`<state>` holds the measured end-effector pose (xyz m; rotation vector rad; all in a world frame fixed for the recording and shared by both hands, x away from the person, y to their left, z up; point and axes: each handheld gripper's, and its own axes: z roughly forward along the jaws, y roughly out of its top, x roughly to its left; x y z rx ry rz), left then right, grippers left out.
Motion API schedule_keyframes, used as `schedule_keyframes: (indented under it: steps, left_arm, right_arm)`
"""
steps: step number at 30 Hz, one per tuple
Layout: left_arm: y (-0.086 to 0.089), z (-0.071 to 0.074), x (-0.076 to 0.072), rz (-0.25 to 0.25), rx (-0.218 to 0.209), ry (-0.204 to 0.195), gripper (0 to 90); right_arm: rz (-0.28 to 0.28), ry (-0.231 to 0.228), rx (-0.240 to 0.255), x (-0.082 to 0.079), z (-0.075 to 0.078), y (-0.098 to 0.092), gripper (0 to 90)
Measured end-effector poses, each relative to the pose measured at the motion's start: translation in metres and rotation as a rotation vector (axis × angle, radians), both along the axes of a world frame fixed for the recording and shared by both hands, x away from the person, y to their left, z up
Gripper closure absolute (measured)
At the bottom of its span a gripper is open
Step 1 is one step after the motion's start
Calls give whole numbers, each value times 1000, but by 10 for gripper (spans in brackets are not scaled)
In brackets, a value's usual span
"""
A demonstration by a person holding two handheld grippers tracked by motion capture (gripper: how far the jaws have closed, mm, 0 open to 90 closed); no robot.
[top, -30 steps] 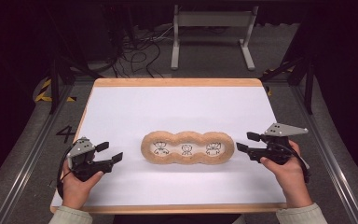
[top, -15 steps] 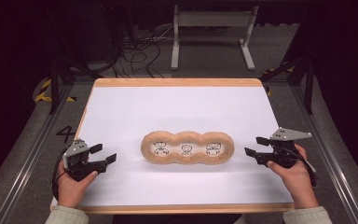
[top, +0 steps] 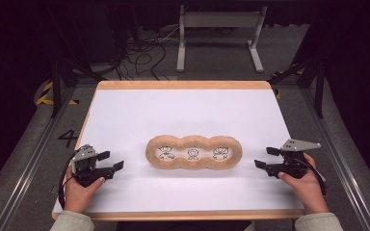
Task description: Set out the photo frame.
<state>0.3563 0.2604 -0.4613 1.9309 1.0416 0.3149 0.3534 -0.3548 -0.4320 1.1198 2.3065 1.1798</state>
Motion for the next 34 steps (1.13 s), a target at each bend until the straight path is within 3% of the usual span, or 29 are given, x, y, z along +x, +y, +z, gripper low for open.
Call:
schedule_keyframes:
  steps: [10,11,24,34]
  left_arm:
    - [-9,-6,4,-25,31,8,256]
    - [-10,-7,4,-27,31,23,257]
    - [-10,-6,4,-24,34,19,258]
    - [-10,-6,4,-26,21,25,257]
  right_arm:
    - [-8,51,-36,-3,-24,1,182]
    - [-7,53,-58,-3,-25,4,175]
    - [18,31,-144,-5,-27,15,115]
    - [17,32,-146,-5,-26,15,115]
